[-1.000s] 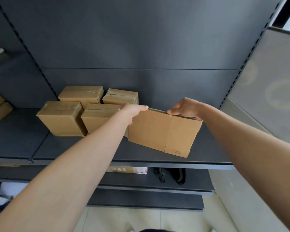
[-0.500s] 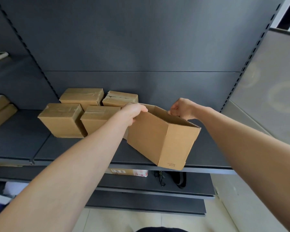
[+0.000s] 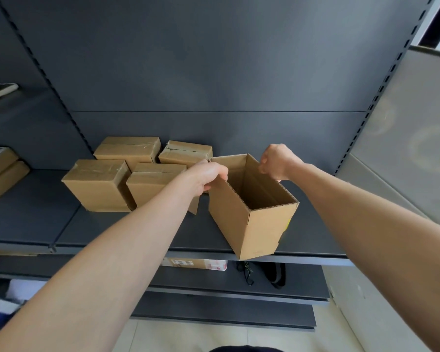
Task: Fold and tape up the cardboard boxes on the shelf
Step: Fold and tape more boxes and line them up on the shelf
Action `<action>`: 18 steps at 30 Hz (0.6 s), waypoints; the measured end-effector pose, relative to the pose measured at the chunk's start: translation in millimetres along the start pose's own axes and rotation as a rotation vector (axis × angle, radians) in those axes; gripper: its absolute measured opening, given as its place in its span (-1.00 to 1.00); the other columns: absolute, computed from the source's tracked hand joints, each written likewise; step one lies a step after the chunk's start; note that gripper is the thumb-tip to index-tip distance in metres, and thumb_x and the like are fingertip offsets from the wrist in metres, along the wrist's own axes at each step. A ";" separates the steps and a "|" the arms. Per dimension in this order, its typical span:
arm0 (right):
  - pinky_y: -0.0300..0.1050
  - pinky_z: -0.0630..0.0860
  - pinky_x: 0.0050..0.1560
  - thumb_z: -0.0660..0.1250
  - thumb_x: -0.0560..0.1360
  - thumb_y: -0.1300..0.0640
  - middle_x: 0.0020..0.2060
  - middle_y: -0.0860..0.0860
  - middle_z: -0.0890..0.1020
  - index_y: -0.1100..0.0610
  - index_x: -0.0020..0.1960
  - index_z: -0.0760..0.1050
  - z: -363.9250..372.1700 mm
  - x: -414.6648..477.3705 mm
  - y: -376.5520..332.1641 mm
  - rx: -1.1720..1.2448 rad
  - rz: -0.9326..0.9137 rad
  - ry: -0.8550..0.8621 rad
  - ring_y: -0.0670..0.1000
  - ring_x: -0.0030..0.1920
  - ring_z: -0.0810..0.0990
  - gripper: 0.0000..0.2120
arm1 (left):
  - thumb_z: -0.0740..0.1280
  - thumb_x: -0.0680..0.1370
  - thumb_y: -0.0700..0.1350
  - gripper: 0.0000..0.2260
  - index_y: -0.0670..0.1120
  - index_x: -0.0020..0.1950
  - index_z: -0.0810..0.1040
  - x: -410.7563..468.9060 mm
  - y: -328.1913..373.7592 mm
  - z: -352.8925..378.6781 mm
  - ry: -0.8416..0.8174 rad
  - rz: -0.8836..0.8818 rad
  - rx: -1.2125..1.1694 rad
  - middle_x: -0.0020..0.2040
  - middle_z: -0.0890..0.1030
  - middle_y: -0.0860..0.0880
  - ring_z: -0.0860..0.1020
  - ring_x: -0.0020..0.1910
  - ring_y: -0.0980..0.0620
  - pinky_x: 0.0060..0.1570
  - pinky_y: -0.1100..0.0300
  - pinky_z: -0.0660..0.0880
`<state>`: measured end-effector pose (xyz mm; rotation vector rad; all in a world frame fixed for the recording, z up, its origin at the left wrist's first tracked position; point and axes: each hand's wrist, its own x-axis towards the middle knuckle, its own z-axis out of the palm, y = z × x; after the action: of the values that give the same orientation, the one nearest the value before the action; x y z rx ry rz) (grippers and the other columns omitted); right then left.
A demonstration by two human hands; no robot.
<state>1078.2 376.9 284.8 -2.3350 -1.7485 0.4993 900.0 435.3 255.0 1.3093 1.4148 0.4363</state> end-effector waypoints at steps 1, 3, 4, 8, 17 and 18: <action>-0.06 0.56 -0.14 0.27 0.52 0.19 -0.12 0.13 0.60 0.28 -0.04 0.59 2.2 1.6 -0.7 -0.013 0.002 0.027 0.18 -0.05 0.60 -0.82 | 0.40 0.33 -0.23 -0.44 -0.10 0.32 0.37 -1.7 -1.8 -0.9 -0.030 0.012 0.003 0.22 0.42 -0.14 0.44 0.19 -0.09 0.15 0.06 0.50; -0.11 0.48 -0.23 0.25 0.51 0.20 -0.18 0.13 0.56 0.26 -0.11 0.56 5.1 4.1 -4.4 -0.028 0.009 0.074 0.17 -0.13 0.56 -0.85 | 0.39 0.33 -0.25 -0.33 -0.11 0.42 0.28 -4.4 -2.7 -2.2 -0.071 0.015 0.030 0.28 0.39 -0.17 0.43 0.23 -0.12 0.15 0.06 0.49; -0.12 0.45 -0.25 0.25 0.51 0.22 -0.19 0.12 0.56 0.26 -0.13 0.55 6.2 5.3 -6.7 -0.030 0.010 0.093 0.16 -0.16 0.55 -0.86 | 0.39 0.34 -0.25 -0.30 -0.11 0.45 0.24 -7.1 -3.4 -3.3 -0.087 0.008 0.050 0.31 0.37 -0.17 0.42 0.25 -0.12 0.16 0.07 0.48; -0.12 0.43 -0.25 0.21 0.51 0.29 -0.17 0.10 0.57 0.23 -0.06 0.58 10.9 8.5 -17.0 -0.091 0.003 0.119 0.14 -0.19 0.53 -0.83 | 0.42 0.34 -0.23 -0.26 -0.10 0.47 0.18 -9.9 -7.8 -7.7 -0.136 -0.037 0.113 0.35 0.32 -0.13 0.36 0.28 -0.10 0.22 0.08 0.41; -0.02 0.58 0.01 0.20 0.52 0.32 0.03 0.10 0.62 0.14 0.08 0.61 18.2 14.8 -15.5 -0.070 -0.004 0.117 0.17 -0.01 0.58 -0.74 | 0.34 0.39 -0.22 -0.34 -0.01 0.44 0.18 -5.9 -11.0 -8.2 -0.095 0.003 0.071 0.26 0.34 -0.10 0.35 0.24 -0.08 0.18 0.06 0.37; 0.00 0.58 0.02 0.23 0.55 0.23 0.03 0.10 0.62 0.15 0.08 0.60 18.4 14.5 -12.7 -0.052 0.018 0.116 0.17 -0.01 0.58 -0.80 | 0.33 0.40 -0.21 -0.35 -0.01 0.44 0.18 -5.1 -11.1 -7.1 -0.083 0.007 0.070 0.27 0.34 -0.10 0.35 0.24 -0.09 0.16 0.06 0.37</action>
<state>1063.6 393.5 269.8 -2.3652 -1.7090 0.3176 887.7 430.1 250.4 1.3736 1.3668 0.3365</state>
